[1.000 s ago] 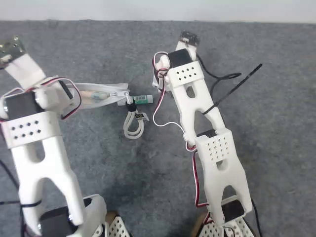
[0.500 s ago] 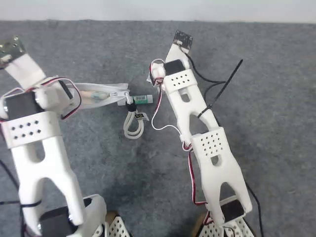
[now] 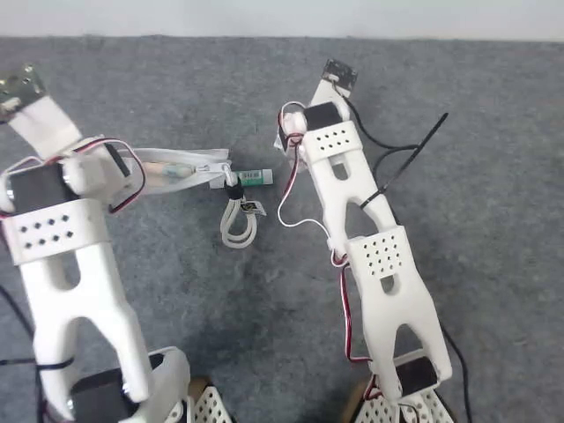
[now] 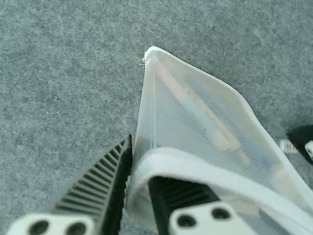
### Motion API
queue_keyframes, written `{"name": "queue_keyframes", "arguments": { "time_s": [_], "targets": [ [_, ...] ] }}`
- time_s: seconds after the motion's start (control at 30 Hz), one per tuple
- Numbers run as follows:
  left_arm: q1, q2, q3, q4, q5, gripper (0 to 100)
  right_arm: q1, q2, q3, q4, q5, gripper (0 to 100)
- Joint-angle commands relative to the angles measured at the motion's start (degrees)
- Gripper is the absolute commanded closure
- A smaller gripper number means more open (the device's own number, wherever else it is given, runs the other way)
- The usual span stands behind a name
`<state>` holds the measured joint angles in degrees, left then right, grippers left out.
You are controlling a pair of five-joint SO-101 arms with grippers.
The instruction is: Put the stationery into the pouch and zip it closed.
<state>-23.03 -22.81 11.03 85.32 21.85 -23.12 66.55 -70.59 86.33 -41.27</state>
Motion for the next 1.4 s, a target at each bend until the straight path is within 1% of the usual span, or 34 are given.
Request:
{"name": "queue_keyframes", "arguments": {
  "time_s": [0.0, 0.07, 0.1, 0.3, 0.5, 0.6, 0.7, 0.8, 0.97, 1.17, 1.3, 1.37],
  "targets": [
    [-0.4, -3.3, -1.1, -1.6, 0.6, 99, 1.7, -0.9, -8.3, 10.9, 1.3, 94.0],
    [-0.4, -3.3, -1.1, -1.6, 0.5, 99, 1.4, -0.4, -14.2, 16.0, 1.3, 94.0],
    [-0.4, -3.3, -1.1, -1.6, 0.5, 99, 1.4, -0.3, -16.3, 16.8, 1.7, 94.0],
    [-0.4, -3.3, -1.1, -1.6, 0.5, 99, 1.9, -0.9, -17.1, 16.7, 11.3, 94.0],
    [-0.4, -3.3, -1.1, -1.6, 0.5, 99, 1.5, -2.3, -16.8, 16.7, 12.0, 93.2],
    [-0.4, -3.3, -1.1, -1.6, 0.5, 99, 1.8, -2.7, -16.7, 16.7, 11.8, 87.3],
    [-0.4, -3.3, -1.1, -1.6, 0.5, 99, 1.6, -0.9, -15.9, 16.5, 8.4, 79.0],
    [-0.4, -3.3, -1.1, -1.6, 0.5, 99, 0.7, 1.0, -15.8, 15.3, 7.6, 75.3],
    [-0.4, -3.3, -1.1, -1.6, 0.5, 99, 0.2, 4.0, -15.6, 10.2, 7.6, 75.8],
    [-0.4, -3.3, -1.1, -1.6, 0.5, 99, 0.6, 7.8, -15.6, 6.6, 7.6, 82.6],
    [-0.4, -3.3, -0.8, -1.6, 0.5, 99, 0.3, 9.2, -15.7, 7.2, 7.6, 85.7],
    [-0.4, -3.3, -0.4, -1.8, 0.5, 99, 0.3, 9.4, -15.6, 7.8, 7.7, 90.3]
  ]
}}
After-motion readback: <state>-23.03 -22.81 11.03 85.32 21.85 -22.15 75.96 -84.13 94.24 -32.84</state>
